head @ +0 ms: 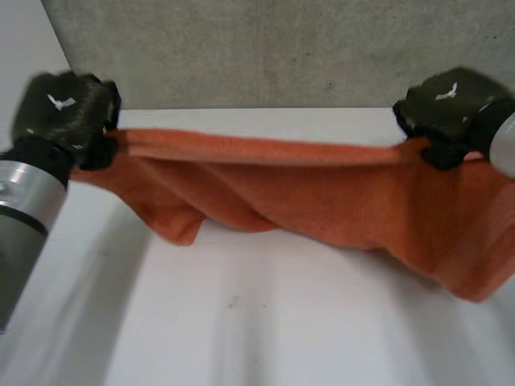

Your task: Fold the laundry.

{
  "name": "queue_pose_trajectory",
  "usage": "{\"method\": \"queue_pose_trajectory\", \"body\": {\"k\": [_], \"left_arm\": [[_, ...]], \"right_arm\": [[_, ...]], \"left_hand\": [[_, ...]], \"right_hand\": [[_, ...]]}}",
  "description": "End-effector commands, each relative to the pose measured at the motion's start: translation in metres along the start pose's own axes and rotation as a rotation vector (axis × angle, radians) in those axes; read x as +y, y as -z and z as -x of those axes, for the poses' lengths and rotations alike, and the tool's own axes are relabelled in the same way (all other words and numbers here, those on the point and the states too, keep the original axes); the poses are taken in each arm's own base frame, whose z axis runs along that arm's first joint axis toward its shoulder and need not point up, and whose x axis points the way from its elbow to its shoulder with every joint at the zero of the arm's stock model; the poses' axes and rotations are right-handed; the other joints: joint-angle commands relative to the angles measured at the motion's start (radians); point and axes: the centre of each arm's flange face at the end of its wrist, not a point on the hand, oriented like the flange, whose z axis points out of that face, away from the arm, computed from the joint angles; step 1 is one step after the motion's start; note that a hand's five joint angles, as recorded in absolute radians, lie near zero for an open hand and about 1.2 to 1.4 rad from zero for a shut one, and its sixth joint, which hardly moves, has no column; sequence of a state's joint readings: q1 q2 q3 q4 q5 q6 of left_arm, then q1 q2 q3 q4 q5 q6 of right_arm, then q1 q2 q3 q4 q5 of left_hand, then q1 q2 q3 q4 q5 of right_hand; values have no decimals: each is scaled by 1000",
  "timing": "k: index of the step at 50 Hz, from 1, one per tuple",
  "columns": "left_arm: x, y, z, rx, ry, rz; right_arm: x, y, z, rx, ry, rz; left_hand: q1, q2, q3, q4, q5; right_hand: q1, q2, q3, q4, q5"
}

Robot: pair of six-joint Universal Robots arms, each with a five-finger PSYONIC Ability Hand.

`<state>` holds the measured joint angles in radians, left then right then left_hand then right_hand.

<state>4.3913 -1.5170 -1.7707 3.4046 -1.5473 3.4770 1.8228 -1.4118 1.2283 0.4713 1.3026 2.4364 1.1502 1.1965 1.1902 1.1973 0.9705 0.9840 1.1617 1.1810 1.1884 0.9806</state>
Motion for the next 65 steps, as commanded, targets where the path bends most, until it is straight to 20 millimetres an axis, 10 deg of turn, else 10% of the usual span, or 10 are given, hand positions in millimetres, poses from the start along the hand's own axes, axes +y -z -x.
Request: {"method": "queue_pose_trajectory", "body": {"k": [1,8,11,26,48,51,58,65], "left_arm": [[79,-44,-28,73,1,220],[109,-69,-38,85,4,284],[110,-70,-39,81,6,294],[105,-53,-45,106,5,304],[105,-41,-44,118,3,317],[104,-44,-43,115,0,306],[102,-84,-40,69,-10,225],[22,-146,-5,-76,-7,-83]], "right_arm": [[48,-44,29,-151,-99,169],[84,-75,32,-168,-312,269],[92,-76,24,-147,-378,287],[115,-72,0,-160,-498,351],[164,-113,26,-286,-601,448],[162,-116,24,-276,-603,429],[124,-132,-22,-106,-511,208],[39,-130,-77,159,-325,-133]], "left_hand": [[246,200,206,199,251],[246,200,206,199,251],[246,200,206,199,251],[246,200,206,199,251],[246,200,206,199,251],[246,200,206,199,251],[246,200,206,199,251],[246,200,206,199,251]], "right_hand": [[412,235,215,208,241],[412,235,215,208,241],[-209,-387,-406,-413,-380],[-585,-762,-782,-789,-756],[-310,-488,-507,-515,-481],[411,234,214,207,240],[412,235,215,208,241],[412,235,215,208,241]]}}
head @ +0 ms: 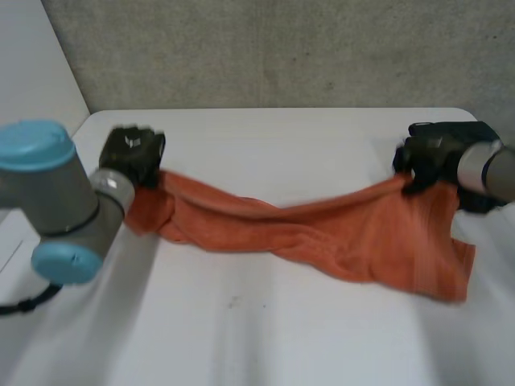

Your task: Fold the laundry.

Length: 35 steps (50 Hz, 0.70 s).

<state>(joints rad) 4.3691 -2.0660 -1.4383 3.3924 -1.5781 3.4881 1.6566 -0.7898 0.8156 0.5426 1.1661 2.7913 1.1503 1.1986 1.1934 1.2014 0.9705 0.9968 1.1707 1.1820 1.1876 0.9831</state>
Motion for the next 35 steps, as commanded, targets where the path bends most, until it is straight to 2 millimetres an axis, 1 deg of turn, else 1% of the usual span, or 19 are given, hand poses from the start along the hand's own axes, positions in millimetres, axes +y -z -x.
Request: {"method": "queue_pose_trajectory", "body": {"k": [1,2,4,5,6,7,8,11,15,20,23,25,27,28,29,31,32,33,35], "left_arm": [[-101,-45,45,-174,10,-348],[-130,-46,58,-231,17,-445],[-159,-45,72,-291,26,-549],[-173,-43,78,-319,31,-601],[-198,-38,91,-374,43,-700],[-209,-34,96,-401,49,-746],[-218,-32,102,-426,54,-784],[-244,-19,111,-475,69,-899],[-247,-13,109,-471,73,-915],[-205,-26,98,-429,67,-780],[-166,-29,91,-393,47,-658],[-130,-32,85,-367,36,-551],[-103,-32,80,-344,28,-472],[-79,-31,74,-322,21,-400],[-64,-29,69,-305,18,-357],[-45,-26,62,-283,12,-299],[-26,-22,53,-257,11,-244],[-15,-20,49,-242,10,-211],[9,-17,37,-203,7,-142]], "right_arm": [[-110,29,0,196,196,-448],[-122,34,5,207,218,-503],[-153,46,20,239,281,-666],[-163,51,22,260,295,-723],[-173,55,24,281,307,-783],[-182,60,24,305,317,-839],[-201,74,27,352,331,-957],[-221,97,26,427,349,-1098],[-221,105,28,442,370,-1114],[-199,89,32,408,369,-1024],[-170,70,35,369,371,-922],[-155,61,39,342,382,-868],[-128,46,45,290,408,-784],[-119,41,48,273,416,-758],[-100,32,55,233,429,-702],[-79,21,63,196,441,-641],[-66,15,65,183,443,-602],[-39,0,69,153,448,-513],[-13,-12,72,128,457,-426]], "left_hand": [[246,198,203,195,251],[246,198,203,195,251],[246,198,203,195,251],[246,198,203,195,251],[246,198,203,195,251],[246,198,203,195,251],[246,198,203,195,251],[246,198,203,195,251],[246,198,203,195,251],[246,198,203,195,251],[246,198,203,195,251],[246,198,203,195,251],[246,198,203,195,251],[246,198,203,195,251],[246,198,203,195,251],[246,198,203,195,251],[246,198,203,195,251],[246,198,203,195,251],[246,198,203,195,251]], "right_hand": [[399,226,214,209,239],[399,226,214,209,239],[399,226,214,209,239],[399,226,214,209,239],[399,226,214,209,239],[399,226,214,209,239],[399,226,214,209,239],[399,226,214,209,239],[399,226,214,209,239],[399,226,214,209,239],[399,226,214,209,239],[399,226,214,209,239],[399,226,214,209,239],[399,226,214,209,239],[399,226,214,209,239],[399,226,214,209,239],[399,226,214,209,239],[399,226,214,209,239],[399,226,214,209,239]]}}
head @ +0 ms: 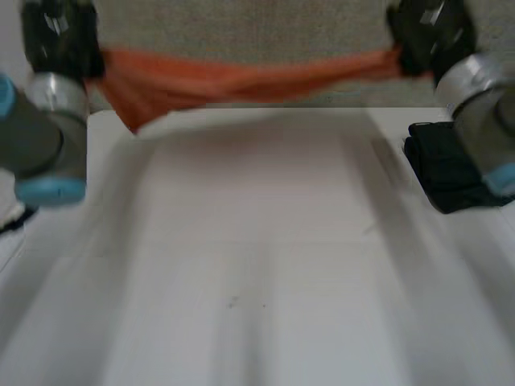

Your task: Fold the laundry.

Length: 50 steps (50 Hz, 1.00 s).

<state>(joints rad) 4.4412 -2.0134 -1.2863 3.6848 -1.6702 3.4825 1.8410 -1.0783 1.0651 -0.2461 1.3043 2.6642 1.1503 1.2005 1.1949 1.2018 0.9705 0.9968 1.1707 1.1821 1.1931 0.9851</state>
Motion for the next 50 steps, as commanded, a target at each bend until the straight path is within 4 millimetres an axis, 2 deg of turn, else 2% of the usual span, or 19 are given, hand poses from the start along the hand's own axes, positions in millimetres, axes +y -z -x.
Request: {"method": "queue_pose_trajectory", "body": {"k": [1,2,6,10,12,15,17,19,23,24,26,28,30,35,40,42,43,48,50], "left_arm": [[91,73,-30,161,-41,320],[97,80,-33,179,-50,347],[111,103,-42,264,-151,429],[118,125,-44,353,-279,521],[113,135,-38,385,-345,568],[99,144,-31,412,-381,597],[87,158,-25,452,-416,639],[79,171,-22,485,-433,672],[53,210,-11,613,-512,774],[45,228,-6,669,-552,814],[40,243,-2,718,-594,836],[36,256,-1,778,-652,825],[37,260,-2,806,-681,806],[41,241,-9,782,-707,724],[71,191,-29,704,-715,638],[77,175,-33,675,-715,607],[84,159,-38,646,-711,580],[104,119,-56,557,-674,512],[107,106,-63,520,-653,483]], "right_arm": [[90,38,67,-213,18,290],[104,45,77,-252,32,356],[118,62,86,-315,78,489],[117,75,87,-365,105,578],[114,81,86,-384,105,615],[99,94,80,-421,98,682],[89,103,76,-441,91,724],[78,122,72,-493,86,796],[59,156,69,-618,147,879],[54,163,69,-642,169,884],[39,183,66,-701,236,880],[33,190,66,-731,271,864],[30,196,66,-750,310,849],[34,194,70,-756,302,857],[61,170,78,-709,299,856],[68,151,79,-632,322,829],[70,143,78,-599,333,818],[88,92,76,-412,421,729],[96,79,78,-378,431,695]], "left_hand": [[246,196,201,194,251],[246,196,201,194,251],[246,196,201,194,251],[246,196,201,194,251],[246,196,201,194,251],[246,196,201,194,251],[246,196,201,194,251],[246,196,201,194,251],[246,196,201,194,251],[246,196,201,194,251],[246,196,201,194,251],[246,196,201,194,251],[246,196,201,194,251],[246,196,201,194,251],[246,196,201,194,251],[246,196,201,194,251],[246,196,201,194,251],[246,196,201,194,251],[246,196,201,194,251]], "right_hand": [[399,226,214,203,237],[399,226,214,203,237],[399,226,214,203,237],[399,226,214,203,237],[399,226,214,203,237],[399,226,214,203,237],[399,226,214,203,237],[399,226,214,203,237],[399,226,214,203,237],[399,226,214,203,237],[399,226,214,203,237],[399,226,214,203,237],[399,226,214,203,237],[399,226,214,203,237],[399,226,214,203,237],[399,226,214,203,237],[399,226,214,203,237],[399,226,214,203,237],[399,226,214,203,237]]}}
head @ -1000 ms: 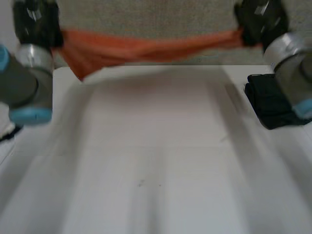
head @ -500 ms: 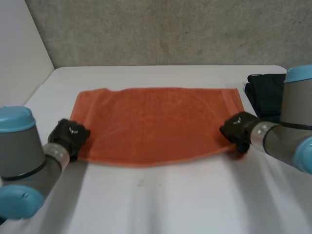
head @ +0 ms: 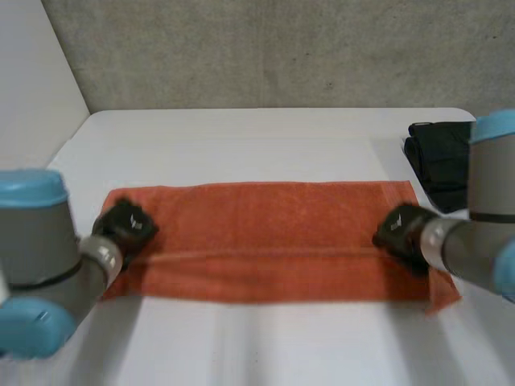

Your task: Fold the laundry.

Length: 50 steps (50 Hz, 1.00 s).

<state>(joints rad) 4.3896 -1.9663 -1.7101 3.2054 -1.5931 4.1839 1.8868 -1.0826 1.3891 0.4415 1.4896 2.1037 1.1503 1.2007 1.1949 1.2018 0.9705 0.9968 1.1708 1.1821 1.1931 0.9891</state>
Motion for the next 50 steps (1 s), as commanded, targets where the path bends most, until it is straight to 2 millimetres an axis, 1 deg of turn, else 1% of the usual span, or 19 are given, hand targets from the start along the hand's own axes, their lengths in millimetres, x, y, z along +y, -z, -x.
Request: {"method": "queue_pose_trajectory", "body": {"k": [1,2,5,7,12,25,26,27,28,29,30,32,35,36,38,40,43,46,50], "left_arm": [[-24,-77,20,-189,94,-95],[-24,-84,22,-210,101,-100],[-29,-109,30,-297,121,-127],[-31,-124,34,-340,126,-151],[-34,-145,34,-394,127,-191],[-35,-161,32,-441,136,-234],[-35,-162,31,-443,135,-236],[-34,-163,31,-451,136,-240],[-34,-163,30,-452,136,-240],[-35,-161,30,-452,136,-242],[-36,-159,30,-452,137,-243],[-39,-156,30,-449,139,-247],[-46,-142,37,-454,151,-262],[-50,-132,44,-461,164,-271],[-51,-125,49,-465,178,-277],[-56,-109,58,-469,214,-295],[-60,-91,64,-459,270,-321],[-59,-77,66,-427,322,-342],[-54,-68,55,-349,347,-347]], "right_arm": [[-21,-59,-40,268,11,-73],[-22,-74,-44,304,15,-95],[-26,-100,-52,375,32,-139],[-28,-110,-54,404,46,-157],[-28,-140,-58,471,106,-190],[-31,-154,-62,493,114,-249],[-31,-155,-62,493,114,-249],[-30,-156,-62,498,114,-248],[-28,-158,-63,505,104,-241],[-28,-158,-64,508,98,-239],[-28,-155,-69,524,79,-236],[-31,-149,-76,542,36,-243],[-35,-131,-95,576,-81,-284],[-36,-117,-111,602,-169,-314],[-37,-97,-131,632,-269,-359],[-38,-79,-146,639,-365,-412],[-36,-66,-147,559,-418,-435],[-30,-62,-146,496,-424,-407],[-14,-59,-147,453,-454,-338]], "left_hand": [[246,196,201,194,251],[246,196,201,194,251],[246,196,201,194,251],[246,196,201,194,251],[246,196,201,194,251],[246,196,201,194,251],[246,196,201,194,251],[-102,-153,-147,-154,-97],[-373,-424,-418,-425,-368],[-925,-976,-970,-977,-920],[-976,-1026,-1020,-1027,-971],[-976,-1026,-1020,-1027,-971],[-976,-1026,-1020,-1027,-971],[-976,-1026,-1020,-1027,-971],[-976,-1026,-1020,-1027,-971],[-976,-1026,-1020,-1027,-971],[-976,-1026,-1020,-1027,-971],[-976,-1026,-1020,-1027,-971],[-976,-1026,-1020,-1027,-971]], "right_hand": [[399,225,214,203,233],[399,225,214,203,233],[399,225,214,203,233],[399,225,214,203,233],[399,225,214,203,233],[399,225,214,203,233],[130,-44,-55,-66,-37],[-247,-421,-433,-444,-414],[-822,-996,-1008,-1019,-989],[-822,-996,-1008,-1019,-989],[-822,-996,-1008,-1019,-989],[-822,-996,-1008,-1019,-989],[-822,-996,-1008,-1019,-989],[-822,-996,-1008,-1019,-989],[-822,-996,-1008,-1019,-989],[-822,-996,-1008,-1019,-989],[-822,-996,-1008,-1019,-989],[-822,-996,-1008,-1019,-989],[-822,-996,-1008,-1019,-989]]}}
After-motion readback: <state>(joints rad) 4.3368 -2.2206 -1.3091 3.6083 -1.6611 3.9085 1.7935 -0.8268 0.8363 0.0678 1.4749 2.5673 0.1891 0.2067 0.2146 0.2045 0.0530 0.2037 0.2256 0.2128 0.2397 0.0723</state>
